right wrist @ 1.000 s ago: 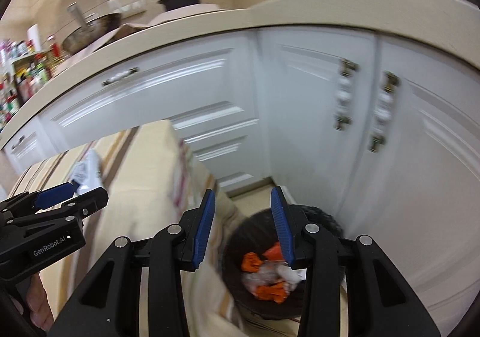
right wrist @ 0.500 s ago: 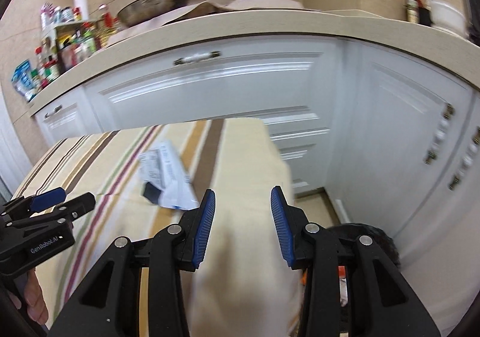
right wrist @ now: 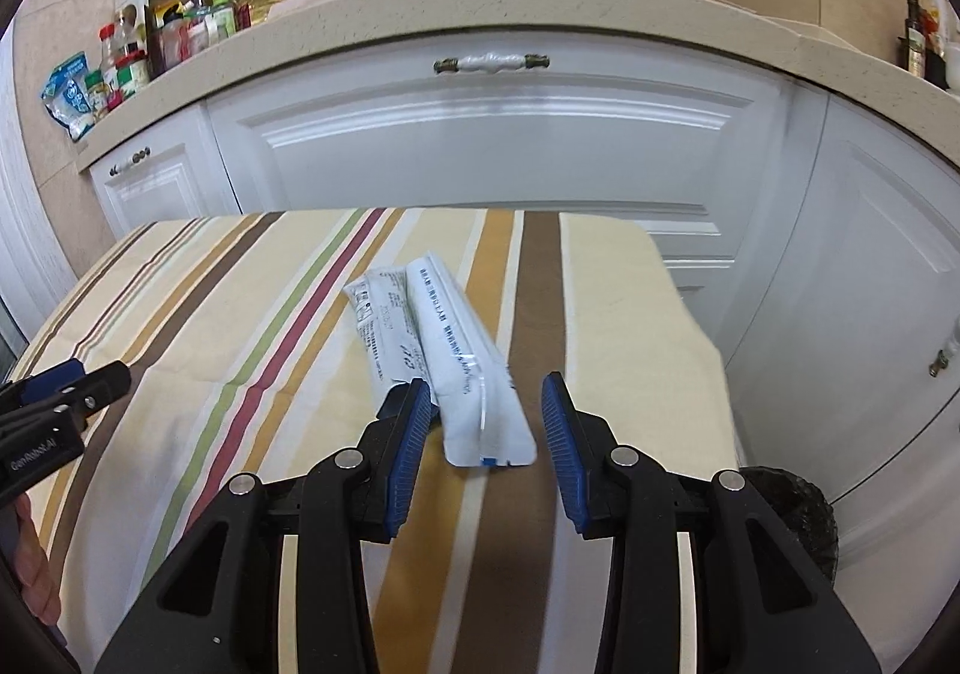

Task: Collect trash
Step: 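Return to the table and grasp the large white packet with the right gripper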

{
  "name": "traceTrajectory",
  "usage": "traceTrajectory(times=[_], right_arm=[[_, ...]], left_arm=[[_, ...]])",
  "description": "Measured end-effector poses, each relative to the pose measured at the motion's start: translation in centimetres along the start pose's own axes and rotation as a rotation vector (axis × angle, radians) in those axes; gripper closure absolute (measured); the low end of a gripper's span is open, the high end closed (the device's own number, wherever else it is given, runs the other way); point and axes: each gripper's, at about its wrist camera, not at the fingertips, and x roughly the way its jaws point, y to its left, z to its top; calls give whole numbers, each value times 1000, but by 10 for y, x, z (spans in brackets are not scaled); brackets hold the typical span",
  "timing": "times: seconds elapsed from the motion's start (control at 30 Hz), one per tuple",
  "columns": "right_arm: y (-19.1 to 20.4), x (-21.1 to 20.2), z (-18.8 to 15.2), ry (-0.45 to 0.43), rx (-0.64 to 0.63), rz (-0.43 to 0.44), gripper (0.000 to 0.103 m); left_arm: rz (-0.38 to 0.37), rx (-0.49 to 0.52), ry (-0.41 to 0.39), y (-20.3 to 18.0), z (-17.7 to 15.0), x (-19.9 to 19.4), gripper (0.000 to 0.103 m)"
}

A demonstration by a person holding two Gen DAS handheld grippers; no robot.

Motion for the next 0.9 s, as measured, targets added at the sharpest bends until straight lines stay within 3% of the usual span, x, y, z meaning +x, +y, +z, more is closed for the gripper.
traceTrajectory(times=[0.6,0.7,0.9], right_arm=[[1,35,7,131,28,2,59],[0,35,6,138,35,15,65],[-3,25,6,95,32,-8,67]], left_arm=[[-1,-31,28,16,-5,15,38],[-10,-23,32,11,-6,16,38],[-39,-2,37,-6,-8,16,38]])
